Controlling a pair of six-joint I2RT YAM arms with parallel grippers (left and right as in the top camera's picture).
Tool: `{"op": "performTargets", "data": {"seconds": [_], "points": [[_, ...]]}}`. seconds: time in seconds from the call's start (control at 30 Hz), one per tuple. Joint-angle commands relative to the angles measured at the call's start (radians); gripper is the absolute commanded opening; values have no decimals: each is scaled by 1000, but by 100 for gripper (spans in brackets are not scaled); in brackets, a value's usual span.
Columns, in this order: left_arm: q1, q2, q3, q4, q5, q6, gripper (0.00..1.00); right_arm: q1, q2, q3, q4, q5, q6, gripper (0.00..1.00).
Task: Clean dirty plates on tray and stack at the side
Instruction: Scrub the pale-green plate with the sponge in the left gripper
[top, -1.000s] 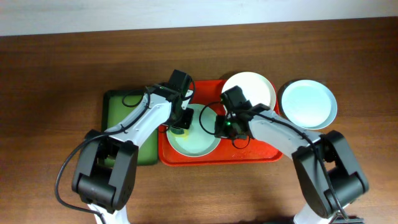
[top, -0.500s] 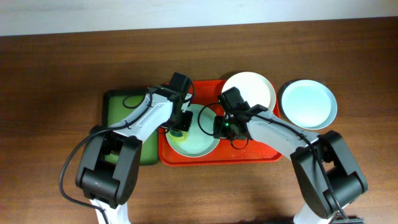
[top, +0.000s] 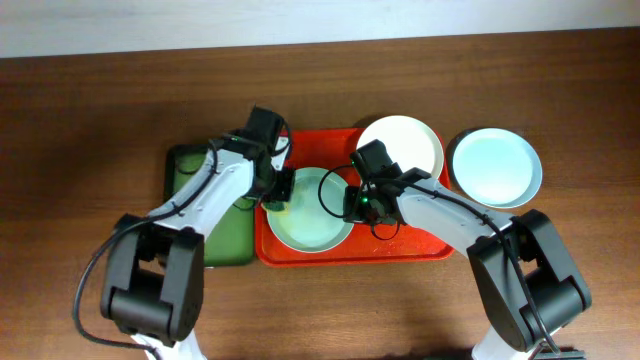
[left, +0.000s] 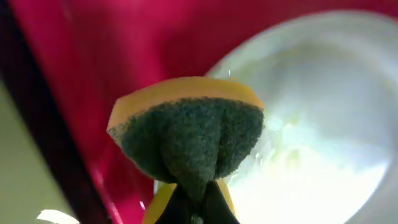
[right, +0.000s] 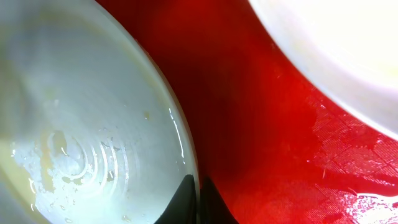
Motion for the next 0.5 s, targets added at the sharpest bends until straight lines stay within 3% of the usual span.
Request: {"op": "performTargets", "data": {"seconds": [0.0,0.1,0.4,0.47], "points": [[-24,14,-8,8,-8,-10,0,8,15,-11,-1,27,1,4],[-24,13,-3,2,76,-20,0,9,15,-11,5,27,1,4],[-80,163,-8,13,61,-39,0,10,15,-11,6,24,1,4],[-101,168,-7,-29,123,-38,0,10,15,-11,6,24,1,4]]}}
